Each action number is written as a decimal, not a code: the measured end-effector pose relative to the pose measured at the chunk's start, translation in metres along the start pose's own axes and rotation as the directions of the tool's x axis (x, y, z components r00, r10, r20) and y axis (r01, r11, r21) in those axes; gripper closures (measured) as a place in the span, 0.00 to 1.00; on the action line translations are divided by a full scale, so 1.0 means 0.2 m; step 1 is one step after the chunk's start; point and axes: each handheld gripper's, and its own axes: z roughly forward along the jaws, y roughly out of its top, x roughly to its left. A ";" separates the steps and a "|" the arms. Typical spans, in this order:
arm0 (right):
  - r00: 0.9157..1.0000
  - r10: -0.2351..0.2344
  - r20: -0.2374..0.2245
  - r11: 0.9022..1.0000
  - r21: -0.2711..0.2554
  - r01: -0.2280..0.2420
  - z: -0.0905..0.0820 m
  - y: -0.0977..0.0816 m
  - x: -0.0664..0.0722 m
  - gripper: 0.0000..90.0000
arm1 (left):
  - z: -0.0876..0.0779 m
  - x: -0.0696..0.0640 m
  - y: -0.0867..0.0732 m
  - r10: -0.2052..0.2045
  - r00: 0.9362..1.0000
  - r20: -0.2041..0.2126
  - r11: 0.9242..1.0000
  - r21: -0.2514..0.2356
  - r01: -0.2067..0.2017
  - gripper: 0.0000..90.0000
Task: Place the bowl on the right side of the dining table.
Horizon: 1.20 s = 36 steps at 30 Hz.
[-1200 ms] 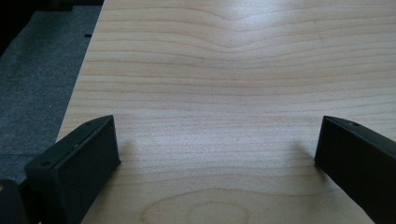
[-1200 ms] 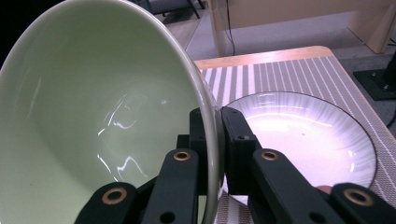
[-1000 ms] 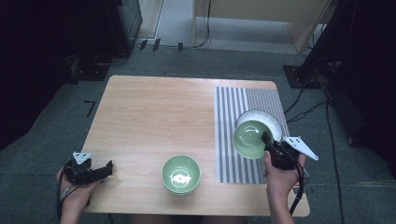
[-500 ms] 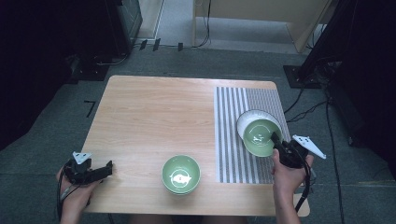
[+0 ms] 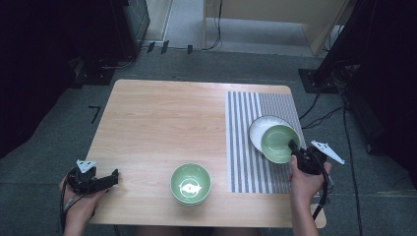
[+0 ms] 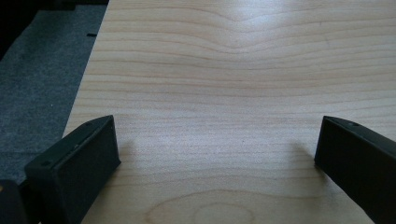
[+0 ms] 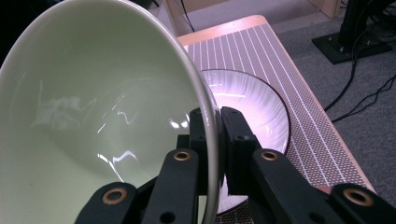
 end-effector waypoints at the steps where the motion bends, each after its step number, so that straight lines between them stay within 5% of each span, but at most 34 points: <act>1: 1.000 0.005 0.001 1.000 0.005 -0.005 0.01 0.00 0.00 0.94 | 0.00 0.00 0.00 0.000 1.000 0.000 1.000 0.000 0.000 0.00; 21: 0.998 0.045 0.038 0.994 0.097 -0.049 0.19 -0.02 -0.06 0.94 | 0.00 0.00 0.00 0.000 1.000 0.000 1.000 0.000 0.000 0.00; 36: 0.990 0.117 0.075 0.976 0.174 -0.129 0.32 0.01 -0.10 0.94 | 0.00 0.00 0.00 0.002 1.000 0.000 1.000 0.001 -0.002 0.00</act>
